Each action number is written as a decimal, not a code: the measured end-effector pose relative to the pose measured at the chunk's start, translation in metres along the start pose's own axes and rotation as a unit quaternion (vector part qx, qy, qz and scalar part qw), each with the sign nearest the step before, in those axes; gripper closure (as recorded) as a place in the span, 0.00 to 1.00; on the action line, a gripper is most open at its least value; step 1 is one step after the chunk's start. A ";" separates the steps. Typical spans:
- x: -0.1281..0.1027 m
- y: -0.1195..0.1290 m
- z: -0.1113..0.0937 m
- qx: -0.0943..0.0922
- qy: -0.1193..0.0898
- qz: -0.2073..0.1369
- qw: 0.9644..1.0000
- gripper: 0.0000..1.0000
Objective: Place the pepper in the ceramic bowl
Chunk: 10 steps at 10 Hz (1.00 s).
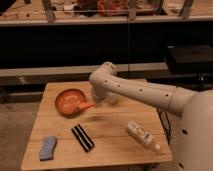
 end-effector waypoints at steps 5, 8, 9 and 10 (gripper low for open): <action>-0.005 -0.015 0.002 -0.002 0.002 0.001 1.000 1.00; -0.010 -0.025 0.002 -0.003 0.003 -0.003 1.000 1.00; -0.009 -0.028 0.003 -0.003 0.003 -0.002 1.000 1.00; -0.010 -0.030 0.004 -0.003 0.004 -0.003 1.000 1.00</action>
